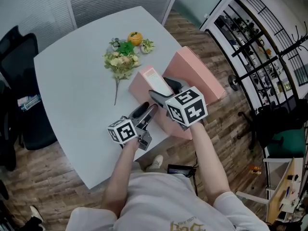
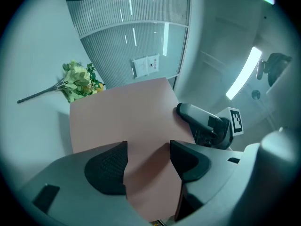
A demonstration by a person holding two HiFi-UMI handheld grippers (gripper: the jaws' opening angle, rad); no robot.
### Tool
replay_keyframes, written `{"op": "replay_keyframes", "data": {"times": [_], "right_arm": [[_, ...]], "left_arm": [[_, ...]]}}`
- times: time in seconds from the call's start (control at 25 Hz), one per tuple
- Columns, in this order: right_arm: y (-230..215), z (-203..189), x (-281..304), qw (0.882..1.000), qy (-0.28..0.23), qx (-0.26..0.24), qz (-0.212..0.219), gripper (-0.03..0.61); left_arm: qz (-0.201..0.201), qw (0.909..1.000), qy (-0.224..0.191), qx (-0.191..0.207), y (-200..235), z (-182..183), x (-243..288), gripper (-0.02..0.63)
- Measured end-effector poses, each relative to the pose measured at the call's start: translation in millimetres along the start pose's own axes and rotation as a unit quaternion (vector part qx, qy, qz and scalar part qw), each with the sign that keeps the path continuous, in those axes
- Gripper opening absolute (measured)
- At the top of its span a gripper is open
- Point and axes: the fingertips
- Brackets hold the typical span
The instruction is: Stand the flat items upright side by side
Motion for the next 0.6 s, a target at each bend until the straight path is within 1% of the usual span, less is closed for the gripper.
{"op": "replay_keyframes", "data": {"times": [0.32, 0.6], "right_arm": [[-7, 13, -10, 0.999, -0.051, 0.018, -0.004, 0.304], [-13, 17, -32, 0.994, -0.108, 0.021, -0.004, 0.301]], "left_arm": [[0.006, 1.0000, 0.000, 0.001, -2, 6, 0, 0.272], [0.009, 0.9999, -0.002, 0.009, -8, 4, 8, 0.272]]}}
Point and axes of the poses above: the fingertips, and each gripper's own axes: x forward along the fingers, y to its left, z out of its top, and after that the axes turned 15 degrees about y, right-handed
